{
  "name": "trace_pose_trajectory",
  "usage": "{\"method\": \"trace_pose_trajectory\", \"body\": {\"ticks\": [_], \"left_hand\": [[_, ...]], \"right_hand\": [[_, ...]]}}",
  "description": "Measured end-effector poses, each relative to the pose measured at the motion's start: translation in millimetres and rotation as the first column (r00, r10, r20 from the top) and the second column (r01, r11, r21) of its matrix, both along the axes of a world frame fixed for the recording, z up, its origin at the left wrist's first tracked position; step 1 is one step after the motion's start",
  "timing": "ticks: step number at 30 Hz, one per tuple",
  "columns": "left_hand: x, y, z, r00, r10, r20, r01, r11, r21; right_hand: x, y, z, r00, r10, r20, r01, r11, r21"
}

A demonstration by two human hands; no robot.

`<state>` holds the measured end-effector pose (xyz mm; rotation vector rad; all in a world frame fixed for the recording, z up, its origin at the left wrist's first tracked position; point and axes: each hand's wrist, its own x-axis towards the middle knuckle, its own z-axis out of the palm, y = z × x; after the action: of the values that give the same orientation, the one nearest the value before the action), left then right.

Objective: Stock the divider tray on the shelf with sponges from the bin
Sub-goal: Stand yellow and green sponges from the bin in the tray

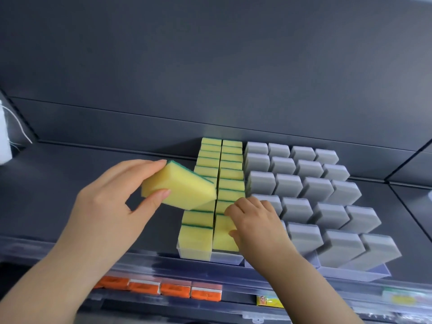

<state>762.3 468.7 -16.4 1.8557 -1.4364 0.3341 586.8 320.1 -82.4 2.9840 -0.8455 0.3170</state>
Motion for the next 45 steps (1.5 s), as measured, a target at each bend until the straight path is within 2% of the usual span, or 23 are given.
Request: {"method": "trace_pose_trajectory", "body": {"ticks": [3,5,7,10,18,23,30,31,33,34,37,39,41,43,45], "left_hand": [[-7.5,-6.5,-0.1,0.995,-0.093,-0.036,0.094,0.995,0.02],[-15.3,-14.2,-2.2,0.98,-0.187,-0.069,0.19,0.98,0.052],[-25.0,-22.8,-6.6,0.961,-0.26,-0.092,0.27,0.956,0.118],[-38.2,-35.1,-18.0,0.946,-0.319,-0.045,0.321,0.917,0.237],[-49.5,-56.3,-44.0,0.917,-0.389,0.092,0.327,0.863,0.384],[-54.1,-60.5,-47.4,0.916,-0.39,0.093,0.321,0.854,0.41],[-55.6,-57.8,-49.6,0.929,-0.369,0.021,0.327,0.849,0.414],[-56.0,-57.1,-49.0,0.937,-0.349,-0.016,0.323,0.849,0.419],[-57.0,-55.0,-48.5,0.956,-0.232,-0.18,0.289,0.852,0.437],[-57.5,-52.5,-50.0,0.958,-0.205,-0.202,0.275,0.855,0.439],[-63.7,-50.2,-56.7,0.962,-0.243,-0.126,0.273,0.863,0.424],[-66.0,-53.2,-64.8,0.963,-0.247,-0.104,0.267,0.838,0.475],[-66.2,-58.1,-71.2,0.957,-0.291,-0.002,0.254,0.828,0.499],[-64.9,-56.7,-84.2,0.941,-0.325,0.092,0.261,0.872,0.414],[-64.6,-56.5,-100.2,0.94,-0.322,0.112,0.266,0.898,0.351]], "right_hand": [[-18.8,-7.7,17.5,0.988,-0.032,0.153,0.014,0.993,0.115],[-35.1,-13.0,31.5,0.957,-0.112,0.267,0.047,0.97,0.238],[-50.3,-12.9,41.2,0.932,-0.168,0.322,0.047,0.936,0.35],[-64.0,-6.4,41.4,0.901,-0.176,0.396,-0.003,0.911,0.411],[-71.6,6.4,10.6,0.88,-0.123,0.458,-0.073,0.919,0.388],[-70.3,2.0,-0.4,0.885,-0.098,0.455,-0.077,0.934,0.35],[-65.7,-2.3,-14.0,0.927,-0.029,0.375,-0.028,0.989,0.145],[-65.7,-3.0,-15.8,0.932,-0.014,0.363,-0.027,0.994,0.107],[-65.8,-3.3,-17.5,0.943,0.016,0.333,-0.03,0.999,0.037],[-65.9,-3.1,-17.5,0.948,0.028,0.317,-0.034,0.999,0.014],[-67.1,-3.0,-18.6,0.954,0.052,0.296,-0.054,0.999,-0.003],[-68.3,-2.9,-20.0,0.953,0.059,0.298,-0.063,0.998,0.005],[-69.1,-2.4,-20.5,0.953,0.061,0.297,-0.067,0.998,0.01],[-69.3,-1.4,-20.5,0.954,0.064,0.292,-0.071,0.997,0.013],[-69.9,-1.2,-21.0,0.953,0.074,0.294,-0.081,0.997,0.011]]}}
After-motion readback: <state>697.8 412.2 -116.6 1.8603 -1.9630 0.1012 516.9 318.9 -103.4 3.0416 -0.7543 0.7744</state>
